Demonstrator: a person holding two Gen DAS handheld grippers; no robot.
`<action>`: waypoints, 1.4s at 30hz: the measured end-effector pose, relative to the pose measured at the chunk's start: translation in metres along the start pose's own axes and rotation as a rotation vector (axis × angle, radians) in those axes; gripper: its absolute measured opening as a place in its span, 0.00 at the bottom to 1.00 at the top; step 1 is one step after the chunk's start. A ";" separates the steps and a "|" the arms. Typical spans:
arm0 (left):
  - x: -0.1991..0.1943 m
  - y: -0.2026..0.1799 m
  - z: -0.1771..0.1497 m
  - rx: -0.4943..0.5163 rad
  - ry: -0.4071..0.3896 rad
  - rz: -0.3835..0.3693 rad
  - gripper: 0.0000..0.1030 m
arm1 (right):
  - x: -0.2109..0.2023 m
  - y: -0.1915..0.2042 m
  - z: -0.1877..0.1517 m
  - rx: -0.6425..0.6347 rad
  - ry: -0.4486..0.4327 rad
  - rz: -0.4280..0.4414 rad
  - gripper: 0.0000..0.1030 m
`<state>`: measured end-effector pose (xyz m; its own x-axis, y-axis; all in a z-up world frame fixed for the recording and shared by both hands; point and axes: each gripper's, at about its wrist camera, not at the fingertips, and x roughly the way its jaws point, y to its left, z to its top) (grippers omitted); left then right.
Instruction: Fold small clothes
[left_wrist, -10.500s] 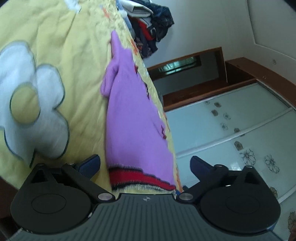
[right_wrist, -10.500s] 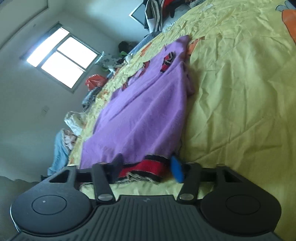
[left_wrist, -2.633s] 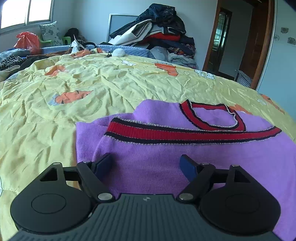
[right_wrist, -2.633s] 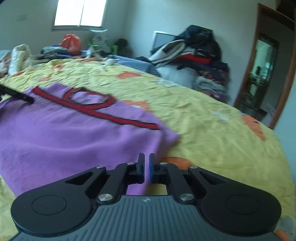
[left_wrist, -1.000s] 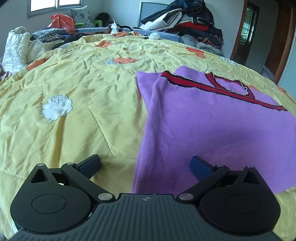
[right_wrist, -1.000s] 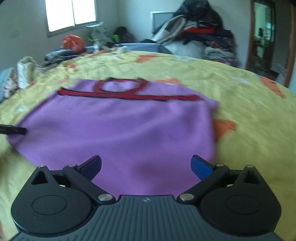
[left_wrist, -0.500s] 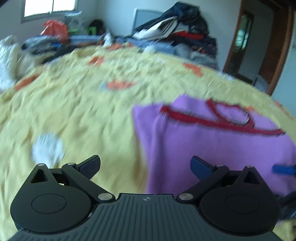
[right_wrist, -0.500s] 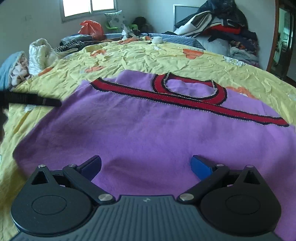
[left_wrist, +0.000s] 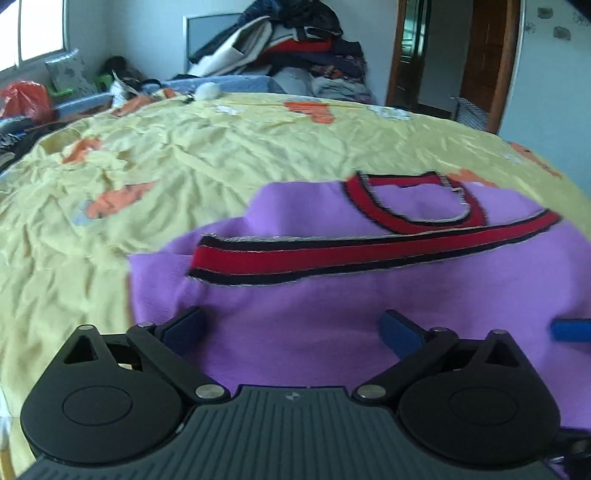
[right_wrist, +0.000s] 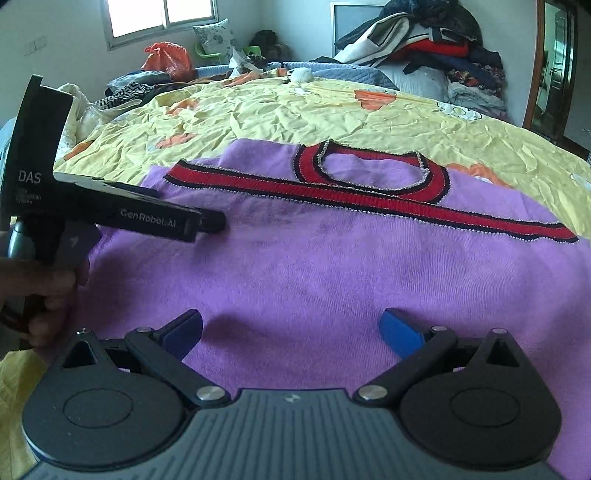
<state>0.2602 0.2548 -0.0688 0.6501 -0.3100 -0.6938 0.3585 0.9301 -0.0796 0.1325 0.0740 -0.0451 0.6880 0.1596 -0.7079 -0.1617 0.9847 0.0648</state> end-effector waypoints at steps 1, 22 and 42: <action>0.000 0.002 -0.001 -0.011 -0.003 0.005 1.00 | 0.001 0.001 0.000 -0.007 0.000 -0.003 1.00; 0.001 0.038 0.001 -0.172 -0.001 0.165 1.00 | 0.006 -0.149 0.015 0.121 -0.065 -0.088 1.00; -0.006 0.001 0.027 -0.129 -0.016 -0.059 0.95 | -0.029 -0.124 -0.010 0.228 -0.136 -0.117 1.00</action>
<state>0.2745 0.2528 -0.0457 0.6415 -0.3673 -0.6734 0.3085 0.9273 -0.2120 0.1255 -0.0539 -0.0396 0.7837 0.0372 -0.6200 0.0766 0.9848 0.1559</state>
